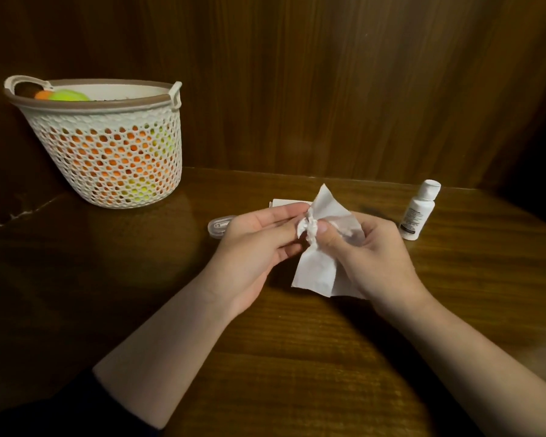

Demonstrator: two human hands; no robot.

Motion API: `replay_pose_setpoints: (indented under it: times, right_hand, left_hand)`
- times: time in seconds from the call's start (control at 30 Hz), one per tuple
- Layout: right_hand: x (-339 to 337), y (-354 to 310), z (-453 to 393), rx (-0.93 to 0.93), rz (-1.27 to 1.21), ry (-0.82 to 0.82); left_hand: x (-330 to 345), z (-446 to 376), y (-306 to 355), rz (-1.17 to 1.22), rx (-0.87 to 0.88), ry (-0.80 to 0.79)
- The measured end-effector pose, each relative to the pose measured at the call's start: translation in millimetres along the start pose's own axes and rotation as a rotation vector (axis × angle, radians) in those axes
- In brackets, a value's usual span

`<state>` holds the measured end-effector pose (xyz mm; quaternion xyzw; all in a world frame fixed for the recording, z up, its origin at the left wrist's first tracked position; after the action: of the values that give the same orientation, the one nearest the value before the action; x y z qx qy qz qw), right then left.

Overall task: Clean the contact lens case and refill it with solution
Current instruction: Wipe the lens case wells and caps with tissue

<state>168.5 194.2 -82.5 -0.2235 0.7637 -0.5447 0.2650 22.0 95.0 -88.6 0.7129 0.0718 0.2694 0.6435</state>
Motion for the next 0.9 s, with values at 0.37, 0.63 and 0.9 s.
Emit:
replay_pose_setpoints:
  times: [0.37,0.63,0.9]
  right_hand:
    - [-3.1,-3.1,0.1,0.071,-0.15,-0.013]
    - [-1.7,-11.7,1.9,-0.003,-0.03,-0.041]
    - [-6.1,-7.3,2.5,0.096,-0.108,0.027]
  left_hand:
    - [-2.5,2.7,5.0,0.04,0.018,-0.018]
    - [0.9,2.7,5.3,0.096,-0.073,-0.009]
    - [1.8,6.1,5.6,0.032,0.002,-0.1]
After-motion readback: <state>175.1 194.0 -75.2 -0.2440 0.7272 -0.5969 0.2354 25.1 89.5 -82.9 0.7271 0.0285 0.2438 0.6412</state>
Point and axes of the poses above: each hand's wrist, its own z-axis away from the middle knuckle, its own x-axis out of the palm, y = z × x, the point moved 2 cm from there along -z, towards the middle knuckle, and after that the axes turned 4 degrees about -z, right-handed, at the moved point
